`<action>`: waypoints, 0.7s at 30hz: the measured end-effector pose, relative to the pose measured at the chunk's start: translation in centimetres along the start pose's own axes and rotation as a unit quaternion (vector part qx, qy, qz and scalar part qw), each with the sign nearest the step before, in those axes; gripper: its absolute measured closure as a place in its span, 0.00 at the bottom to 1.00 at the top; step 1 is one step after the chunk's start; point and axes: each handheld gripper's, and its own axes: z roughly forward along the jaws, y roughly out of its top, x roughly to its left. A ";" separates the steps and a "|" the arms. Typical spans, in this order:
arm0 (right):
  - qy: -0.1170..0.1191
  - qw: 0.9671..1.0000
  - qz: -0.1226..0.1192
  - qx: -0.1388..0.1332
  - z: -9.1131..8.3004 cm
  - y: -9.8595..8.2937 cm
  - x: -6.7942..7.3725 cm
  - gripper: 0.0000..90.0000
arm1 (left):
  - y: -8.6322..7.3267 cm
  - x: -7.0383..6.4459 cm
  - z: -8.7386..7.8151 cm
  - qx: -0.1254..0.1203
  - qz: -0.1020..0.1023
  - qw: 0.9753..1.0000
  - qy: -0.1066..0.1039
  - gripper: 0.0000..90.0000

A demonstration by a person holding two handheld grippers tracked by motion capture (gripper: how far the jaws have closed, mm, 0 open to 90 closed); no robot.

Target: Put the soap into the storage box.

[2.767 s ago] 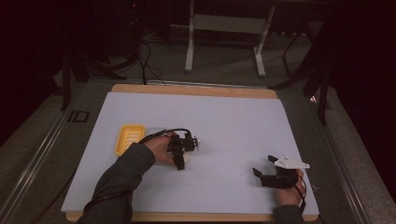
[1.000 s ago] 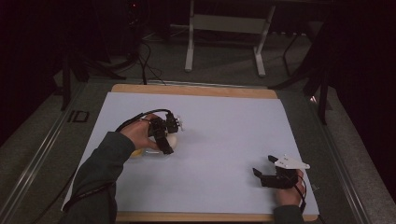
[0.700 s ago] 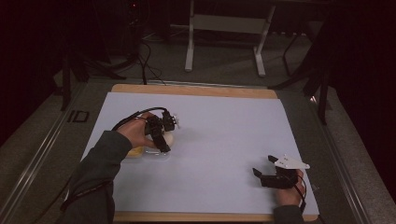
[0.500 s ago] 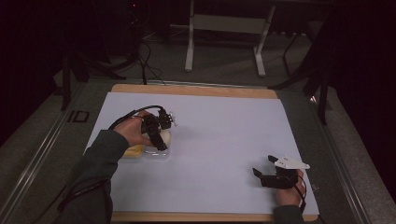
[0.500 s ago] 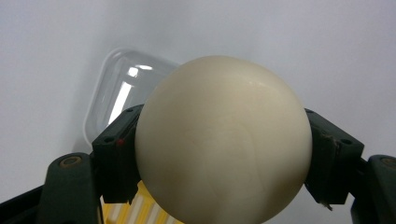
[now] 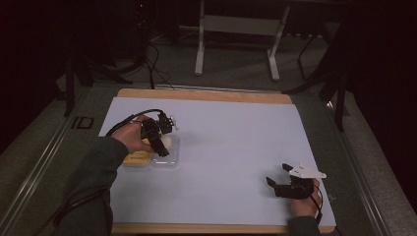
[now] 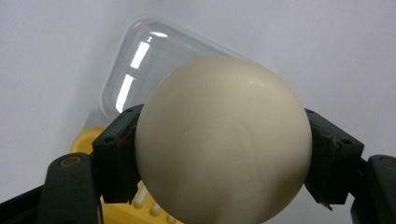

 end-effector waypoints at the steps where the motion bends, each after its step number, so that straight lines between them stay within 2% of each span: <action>1: 0.000 1.000 0.001 0.000 0.0 0.0 0.0 0.17 | -0.1 0.1 0.0 0.000 -0.001 1.000 0.002 0.28; 3: 0.000 1.000 0.001 0.000 0.0 0.0 0.0 0.17 | -0.3 0.1 -0.1 0.000 -0.001 1.000 0.008 0.28; 9: 0.000 1.000 0.000 -0.001 0.0 0.0 0.0 0.17 | -0.8 0.4 -0.1 0.000 -0.006 1.000 0.011 0.28; 14: -0.001 1.000 0.000 0.000 0.0 0.0 0.0 0.17 | -1.4 0.7 0.1 0.010 -0.014 1.000 0.015 0.28; 21: -0.001 1.000 -0.001 0.000 0.0 0.0 0.0 0.17 | -2.5 1.3 0.0 0.010 -0.031 0.999 0.017 0.28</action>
